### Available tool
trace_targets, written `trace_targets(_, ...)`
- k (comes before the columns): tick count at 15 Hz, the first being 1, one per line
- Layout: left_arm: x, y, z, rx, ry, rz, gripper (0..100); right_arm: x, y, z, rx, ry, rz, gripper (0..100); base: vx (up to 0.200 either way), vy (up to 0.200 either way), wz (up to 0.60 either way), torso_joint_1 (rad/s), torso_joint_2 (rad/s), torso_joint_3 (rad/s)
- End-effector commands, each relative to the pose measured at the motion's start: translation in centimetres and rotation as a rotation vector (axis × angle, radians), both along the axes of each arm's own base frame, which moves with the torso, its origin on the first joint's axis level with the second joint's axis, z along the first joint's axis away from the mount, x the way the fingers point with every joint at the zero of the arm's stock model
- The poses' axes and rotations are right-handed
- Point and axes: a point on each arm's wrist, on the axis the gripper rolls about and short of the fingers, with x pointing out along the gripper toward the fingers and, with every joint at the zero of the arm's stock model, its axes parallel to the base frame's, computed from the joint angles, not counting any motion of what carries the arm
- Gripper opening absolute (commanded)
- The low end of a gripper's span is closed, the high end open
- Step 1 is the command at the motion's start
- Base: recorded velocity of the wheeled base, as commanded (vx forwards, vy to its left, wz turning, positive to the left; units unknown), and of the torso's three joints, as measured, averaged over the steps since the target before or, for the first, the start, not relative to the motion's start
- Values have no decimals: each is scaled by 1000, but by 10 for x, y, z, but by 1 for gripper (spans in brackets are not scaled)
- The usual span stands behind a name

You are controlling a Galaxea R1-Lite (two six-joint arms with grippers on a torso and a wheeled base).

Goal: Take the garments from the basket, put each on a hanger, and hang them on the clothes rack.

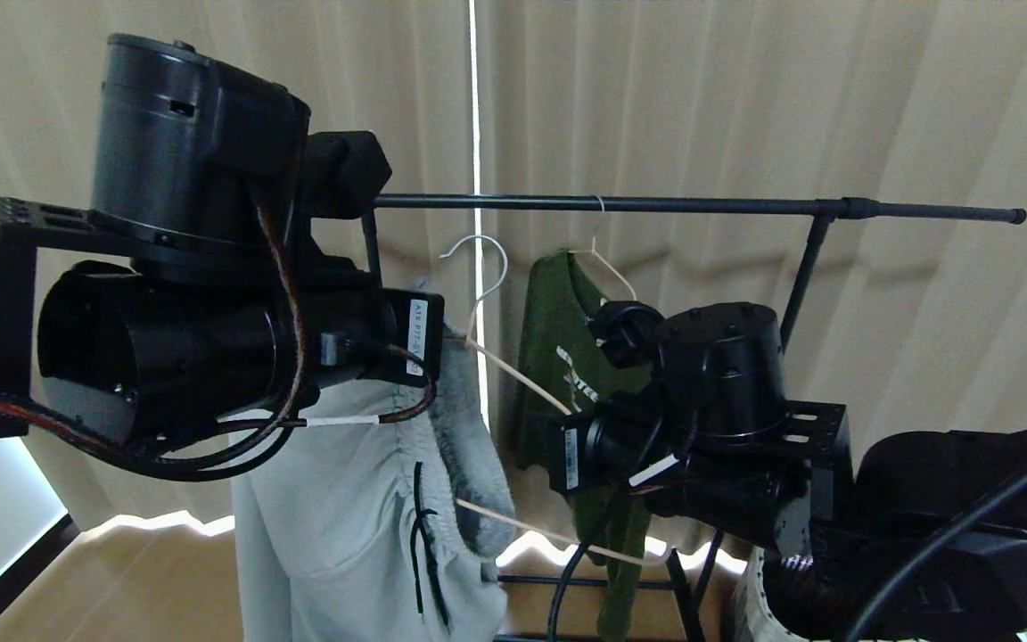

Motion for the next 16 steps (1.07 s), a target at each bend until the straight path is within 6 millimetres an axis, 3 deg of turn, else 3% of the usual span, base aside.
trace_targets(1,-15,16,-3,88,-30,-75,0,-3,-3,0,-5,-2,1,0,0,0,0,0,0,0)
trace_targets(6,-29,26,-11,154,-34,-185,0,-2,-4,1,-8,-125,35,0,0,0,0,0,0,0)
trace_targets(12,-32,29,-15,170,-30,-192,0,-2,-5,10,11,-195,42,0,0,0,0,0,0,0)
trace_targets(13,-33,30,-16,171,-29,-192,100,-3,-7,11,8,-202,43,0,0,0,0,0,0,0)
trace_targets(16,-37,33,-14,165,-36,-199,100,-4,-11,19,8,-231,44,0,0,0,0,0,0,0)
